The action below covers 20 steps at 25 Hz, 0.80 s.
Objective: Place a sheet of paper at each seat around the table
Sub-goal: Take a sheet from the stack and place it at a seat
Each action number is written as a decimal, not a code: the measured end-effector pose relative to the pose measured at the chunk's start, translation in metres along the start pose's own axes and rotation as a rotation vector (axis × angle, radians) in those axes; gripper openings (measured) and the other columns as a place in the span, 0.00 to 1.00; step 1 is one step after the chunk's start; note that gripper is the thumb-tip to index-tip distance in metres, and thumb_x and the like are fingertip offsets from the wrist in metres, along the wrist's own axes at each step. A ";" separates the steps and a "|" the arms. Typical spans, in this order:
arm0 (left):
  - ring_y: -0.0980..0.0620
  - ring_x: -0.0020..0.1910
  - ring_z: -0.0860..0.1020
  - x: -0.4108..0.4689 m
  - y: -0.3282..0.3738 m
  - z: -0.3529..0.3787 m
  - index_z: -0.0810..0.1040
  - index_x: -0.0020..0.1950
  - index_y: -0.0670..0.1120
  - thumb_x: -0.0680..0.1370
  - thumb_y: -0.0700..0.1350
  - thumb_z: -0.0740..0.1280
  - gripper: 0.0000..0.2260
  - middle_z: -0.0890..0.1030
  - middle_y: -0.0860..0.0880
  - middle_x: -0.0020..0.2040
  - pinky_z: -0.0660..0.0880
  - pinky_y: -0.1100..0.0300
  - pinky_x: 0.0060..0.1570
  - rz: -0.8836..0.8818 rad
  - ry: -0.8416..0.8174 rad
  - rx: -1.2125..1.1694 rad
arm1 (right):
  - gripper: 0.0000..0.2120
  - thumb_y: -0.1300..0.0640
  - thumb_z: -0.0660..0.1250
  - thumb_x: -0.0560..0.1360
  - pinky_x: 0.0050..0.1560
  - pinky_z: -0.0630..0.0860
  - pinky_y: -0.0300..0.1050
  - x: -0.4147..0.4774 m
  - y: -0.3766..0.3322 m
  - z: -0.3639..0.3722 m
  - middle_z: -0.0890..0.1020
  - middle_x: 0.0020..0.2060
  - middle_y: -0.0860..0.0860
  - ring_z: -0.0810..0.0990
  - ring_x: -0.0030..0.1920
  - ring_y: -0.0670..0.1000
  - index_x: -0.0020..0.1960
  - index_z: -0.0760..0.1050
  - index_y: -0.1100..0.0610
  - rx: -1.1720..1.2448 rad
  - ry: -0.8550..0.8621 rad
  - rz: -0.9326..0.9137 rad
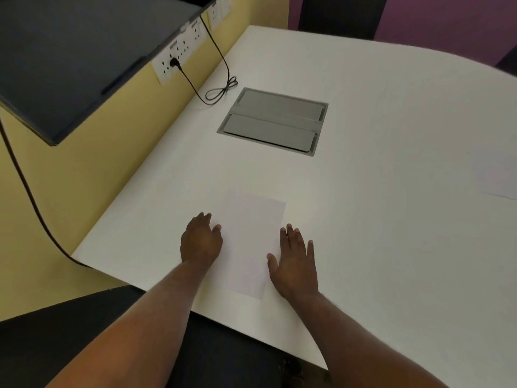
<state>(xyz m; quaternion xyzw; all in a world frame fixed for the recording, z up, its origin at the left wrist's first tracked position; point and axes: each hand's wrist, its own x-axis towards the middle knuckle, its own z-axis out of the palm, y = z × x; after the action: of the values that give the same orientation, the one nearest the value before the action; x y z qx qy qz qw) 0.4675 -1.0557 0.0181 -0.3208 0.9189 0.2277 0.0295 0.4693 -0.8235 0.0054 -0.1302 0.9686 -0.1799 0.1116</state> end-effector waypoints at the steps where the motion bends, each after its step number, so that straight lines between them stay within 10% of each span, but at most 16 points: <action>1: 0.48 0.79 0.59 -0.008 0.006 -0.007 0.66 0.78 0.45 0.83 0.52 0.59 0.24 0.64 0.47 0.79 0.57 0.51 0.77 0.017 -0.004 0.013 | 0.34 0.42 0.50 0.82 0.79 0.39 0.57 -0.004 0.001 -0.011 0.46 0.82 0.50 0.42 0.81 0.50 0.82 0.46 0.56 -0.005 0.000 -0.012; 20: 0.44 0.80 0.56 -0.177 0.110 -0.109 0.61 0.79 0.41 0.83 0.53 0.57 0.27 0.61 0.42 0.80 0.54 0.48 0.78 0.226 0.164 0.036 | 0.37 0.37 0.47 0.81 0.79 0.37 0.56 -0.101 0.035 -0.188 0.45 0.82 0.51 0.40 0.81 0.50 0.82 0.42 0.56 -0.016 0.219 -0.086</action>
<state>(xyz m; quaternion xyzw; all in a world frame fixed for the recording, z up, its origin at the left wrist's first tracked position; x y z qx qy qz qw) 0.5516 -0.9252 0.1949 -0.2321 0.9524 0.1862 -0.0660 0.5075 -0.7023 0.1803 -0.1522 0.9699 -0.1900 -0.0037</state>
